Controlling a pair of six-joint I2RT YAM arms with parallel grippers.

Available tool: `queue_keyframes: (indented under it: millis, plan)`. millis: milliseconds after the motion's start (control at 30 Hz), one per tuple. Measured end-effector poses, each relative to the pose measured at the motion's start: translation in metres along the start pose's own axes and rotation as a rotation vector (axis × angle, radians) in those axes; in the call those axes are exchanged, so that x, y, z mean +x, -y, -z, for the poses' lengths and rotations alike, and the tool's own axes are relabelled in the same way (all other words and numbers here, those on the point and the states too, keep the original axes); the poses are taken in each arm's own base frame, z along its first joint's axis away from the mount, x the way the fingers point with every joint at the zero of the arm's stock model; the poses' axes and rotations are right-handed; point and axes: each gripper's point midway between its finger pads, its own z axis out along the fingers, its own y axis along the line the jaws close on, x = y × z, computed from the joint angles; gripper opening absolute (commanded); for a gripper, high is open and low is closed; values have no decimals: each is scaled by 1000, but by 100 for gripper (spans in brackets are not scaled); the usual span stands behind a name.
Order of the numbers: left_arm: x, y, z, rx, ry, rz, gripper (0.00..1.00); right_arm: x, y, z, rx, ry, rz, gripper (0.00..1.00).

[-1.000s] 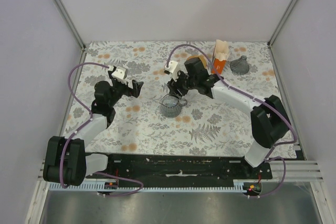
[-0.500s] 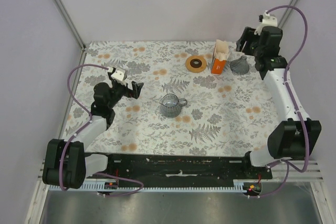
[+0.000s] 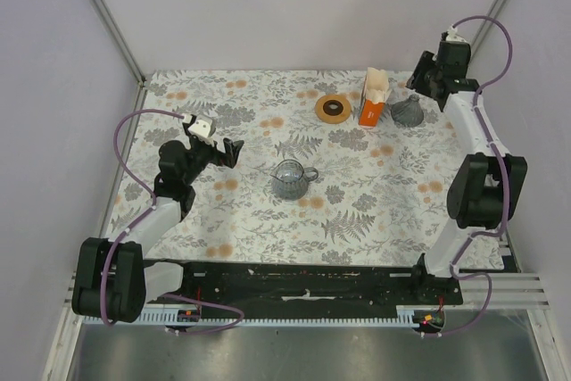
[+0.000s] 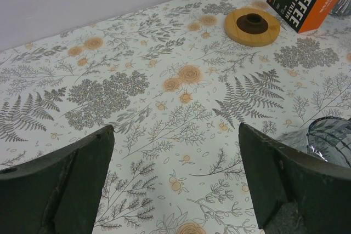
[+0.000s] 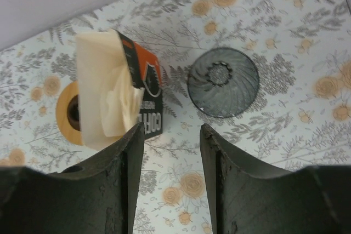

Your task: Place the coffee filter in the dripper

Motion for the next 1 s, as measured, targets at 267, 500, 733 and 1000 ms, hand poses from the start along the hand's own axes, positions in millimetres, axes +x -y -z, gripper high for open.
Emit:
queue_keyframes:
  millis: [267, 500, 733, 1000]
  plan:
    - [0, 0, 0, 0, -1, 1, 99, -34, -143, 27, -250, 141, 321, 57]
    - [1, 0, 0, 0, -4, 1, 99, 6, -262, 10, -492, 124, 600, 65]
    - [3, 0, 0, 1, -11, 4, 99, 79, -255, -70, -469, -51, 657, 72]
    - [4, 1, 2, 1, -20, 8, 97, 118, -242, -110, -429, -133, 665, 70]
